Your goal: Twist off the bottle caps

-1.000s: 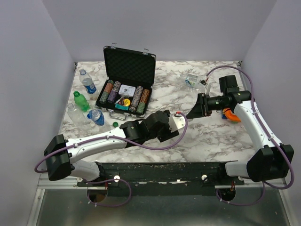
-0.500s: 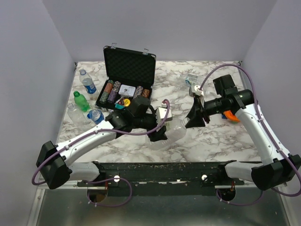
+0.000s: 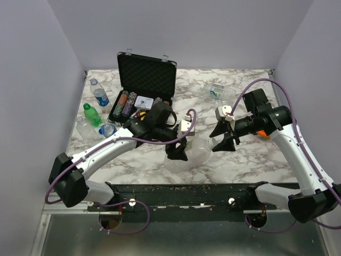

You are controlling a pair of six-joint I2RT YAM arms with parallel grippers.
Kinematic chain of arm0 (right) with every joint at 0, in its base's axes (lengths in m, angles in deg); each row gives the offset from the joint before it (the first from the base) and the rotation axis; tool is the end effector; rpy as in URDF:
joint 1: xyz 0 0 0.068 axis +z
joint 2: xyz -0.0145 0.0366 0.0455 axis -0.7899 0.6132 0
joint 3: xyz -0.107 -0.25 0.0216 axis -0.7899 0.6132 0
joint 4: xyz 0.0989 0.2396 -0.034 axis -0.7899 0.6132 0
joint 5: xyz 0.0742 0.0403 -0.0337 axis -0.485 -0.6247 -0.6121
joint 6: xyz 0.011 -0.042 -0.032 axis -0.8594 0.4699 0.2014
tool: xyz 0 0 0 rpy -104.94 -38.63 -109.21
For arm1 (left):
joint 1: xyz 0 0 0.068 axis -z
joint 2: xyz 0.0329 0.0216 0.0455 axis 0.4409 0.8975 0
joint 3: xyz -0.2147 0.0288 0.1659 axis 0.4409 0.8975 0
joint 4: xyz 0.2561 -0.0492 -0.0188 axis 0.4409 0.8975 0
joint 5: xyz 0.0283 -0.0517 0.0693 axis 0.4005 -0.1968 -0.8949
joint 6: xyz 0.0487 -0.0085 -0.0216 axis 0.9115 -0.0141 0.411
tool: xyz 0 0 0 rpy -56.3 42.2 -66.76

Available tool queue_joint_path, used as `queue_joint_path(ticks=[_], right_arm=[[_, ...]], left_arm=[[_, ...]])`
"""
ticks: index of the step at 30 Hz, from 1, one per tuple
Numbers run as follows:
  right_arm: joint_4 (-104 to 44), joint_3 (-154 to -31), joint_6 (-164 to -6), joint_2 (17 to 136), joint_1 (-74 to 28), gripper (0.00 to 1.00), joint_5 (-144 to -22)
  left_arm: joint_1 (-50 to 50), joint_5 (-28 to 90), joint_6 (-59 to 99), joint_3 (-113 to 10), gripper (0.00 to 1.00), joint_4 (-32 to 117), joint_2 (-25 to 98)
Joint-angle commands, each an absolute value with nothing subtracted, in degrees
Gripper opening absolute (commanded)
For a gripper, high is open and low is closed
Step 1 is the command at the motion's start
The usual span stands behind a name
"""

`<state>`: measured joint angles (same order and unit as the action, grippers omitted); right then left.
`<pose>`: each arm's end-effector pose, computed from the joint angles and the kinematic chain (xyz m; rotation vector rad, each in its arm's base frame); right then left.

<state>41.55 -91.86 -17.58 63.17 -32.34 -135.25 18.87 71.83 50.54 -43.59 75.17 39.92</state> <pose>0.1727 0.0952 0.3650 -1.6323 1.4948 1.0190 0.1859 -0.2243 0.3010 1.5770 1.7100 -1.2265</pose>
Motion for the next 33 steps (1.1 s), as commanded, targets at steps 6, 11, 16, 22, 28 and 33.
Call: queue_joint_path(ticks=[6, 11, 16, 22, 28, 33], right_arm=[[33.9, -97.2, -42.0, 60.7, -32.0, 0.89, -132.1], [29.3, -98.7, -58.3, 60.2, -32.8, 0.96, -126.9], [19.0, -92.3, -74.5, 55.9, -34.0, 1.0, -115.7], [16.9, -85.6, -72.0, 53.8, -37.0, 1.0, -125.3], [16.3, -83.1, -69.7, 53.8, -39.8, 1.0, -132.3], [14.9, -81.7, -71.4, 55.4, -40.6, 1.0, -132.8]], left_arm=[[22.8, 49.2, 51.1, -35.7, 0.0, 67.1, 30.0], [29.0, 34.4, 48.3, -31.5, 0.0, 63.1, 25.7], [35.0, 21.0, 44.0, -28.2, 0.0, 58.6, 23.4], [39.7, 9.2, 41.5, -25.6, 0.0, 54.0, 23.2], [42.4, 2.9, 41.4, -24.9, 0.0, 50.7, 23.9], [44.3, -2.6, 42.5, -24.9, 0.0, 48.2, 24.8]])
